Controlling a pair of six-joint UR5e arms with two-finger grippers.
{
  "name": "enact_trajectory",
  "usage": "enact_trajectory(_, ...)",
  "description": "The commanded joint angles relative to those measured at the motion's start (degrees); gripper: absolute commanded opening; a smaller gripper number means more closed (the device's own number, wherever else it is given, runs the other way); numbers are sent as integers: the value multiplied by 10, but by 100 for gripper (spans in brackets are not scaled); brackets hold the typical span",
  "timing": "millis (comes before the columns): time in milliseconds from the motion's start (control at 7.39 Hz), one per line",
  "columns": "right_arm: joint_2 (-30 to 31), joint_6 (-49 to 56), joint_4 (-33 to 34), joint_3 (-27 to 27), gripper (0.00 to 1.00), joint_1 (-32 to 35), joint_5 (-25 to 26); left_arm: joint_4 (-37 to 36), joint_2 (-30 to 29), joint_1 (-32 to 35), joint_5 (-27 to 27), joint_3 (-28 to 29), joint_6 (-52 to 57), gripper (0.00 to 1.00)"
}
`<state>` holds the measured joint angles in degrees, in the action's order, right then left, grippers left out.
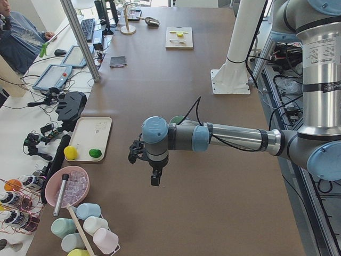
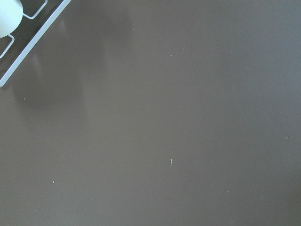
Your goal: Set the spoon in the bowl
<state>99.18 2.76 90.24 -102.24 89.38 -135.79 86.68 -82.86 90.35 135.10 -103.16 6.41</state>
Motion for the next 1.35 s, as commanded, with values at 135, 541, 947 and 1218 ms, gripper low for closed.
enact_trajectory(135, -6, 5, -1, -4, 100, -1, -1, 30, 2, -2, 50, -32, -28, 99)
enact_trajectory(541, -7, 4, -12, -7, 100, -10, -33, 58, -1, -56, 53, -70, -118, 97)
enact_trajectory(947, 10, -1, -93, 4, 100, -18, -36, 200, 5, -205, 42, -79, -332, 97)
enact_trajectory(1218, 11, -1, -93, 4, 100, -20, -36, 205, -1, -297, -48, -85, -337, 97)
